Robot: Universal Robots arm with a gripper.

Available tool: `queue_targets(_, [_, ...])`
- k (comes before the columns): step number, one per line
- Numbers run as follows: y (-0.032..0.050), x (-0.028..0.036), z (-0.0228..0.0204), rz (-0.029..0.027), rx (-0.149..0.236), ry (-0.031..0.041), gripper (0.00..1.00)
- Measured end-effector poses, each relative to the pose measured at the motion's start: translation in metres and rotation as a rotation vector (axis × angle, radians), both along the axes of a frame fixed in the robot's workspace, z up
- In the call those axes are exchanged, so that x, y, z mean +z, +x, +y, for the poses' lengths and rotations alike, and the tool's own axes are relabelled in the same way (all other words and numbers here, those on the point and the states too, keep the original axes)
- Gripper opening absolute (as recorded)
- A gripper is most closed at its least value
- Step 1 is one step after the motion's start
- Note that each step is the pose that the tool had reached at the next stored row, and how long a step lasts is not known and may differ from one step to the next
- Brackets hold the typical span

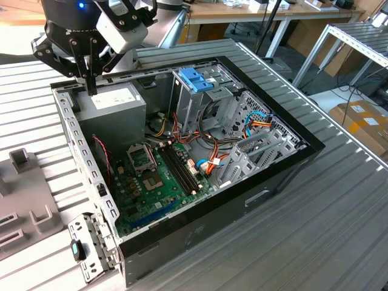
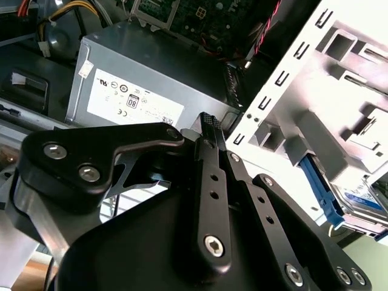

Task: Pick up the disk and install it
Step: 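Reach for the disk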

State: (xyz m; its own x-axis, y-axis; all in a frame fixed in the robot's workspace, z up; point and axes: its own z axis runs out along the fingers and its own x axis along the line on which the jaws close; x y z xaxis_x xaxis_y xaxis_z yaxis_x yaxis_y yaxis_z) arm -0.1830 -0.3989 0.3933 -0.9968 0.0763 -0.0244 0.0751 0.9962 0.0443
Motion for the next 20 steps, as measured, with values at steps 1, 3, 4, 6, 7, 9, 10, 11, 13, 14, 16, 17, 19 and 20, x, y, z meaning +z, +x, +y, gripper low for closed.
queue_targets(1, [-0.0006,0.0000,0.0000,-0.0001,0.000,0.0001,0.11])
queue_targets(3, [-0.0019,0.0000,0.0000,0.0000,0.000,0.0000,0.11])
queue_targets(4, [-0.0027,0.0000,0.0000,0.0000,0.000,0.0000,0.11])
queue_targets(6, [-0.0037,0.0000,0.0000,0.0000,0.000,0.0001,0.11])
queue_targets(7, [-0.0043,0.0000,0.0000,0.0000,0.000,0.0000,0.11])
queue_targets(9, [-0.0053,0.0000,0.0000,0.0000,0.000,0.0001,0.11])
queue_targets(10, [-0.0059,0.0000,0.0000,0.0000,0.000,0.0001,0.11])
queue_targets(11, [-0.0063,0.0000,0.0000,0.0000,0.000,0.0001,0.11])
queue_targets(13, [-0.0074,0.0000,0.0000,0.0000,0.000,0.0000,0.11])
queue_targets(14, [-0.0080,0.0000,0.0000,0.0000,0.000,0.0001,0.11])
queue_targets(16, [-0.0095,0.0000,0.0000,0.0000,0.000,0.0000,0.11])
queue_targets(17, [-0.0108,0.0000,0.0000,0.0000,0.000,0.0000,0.11])
queue_targets(19, [-0.0122,0.0000,0.0000,0.0000,0.000,0.0000,0.11])
queue_targets(20, [-0.0130,0.0000,0.0000,0.0000,0.000,0.0000,0.11])
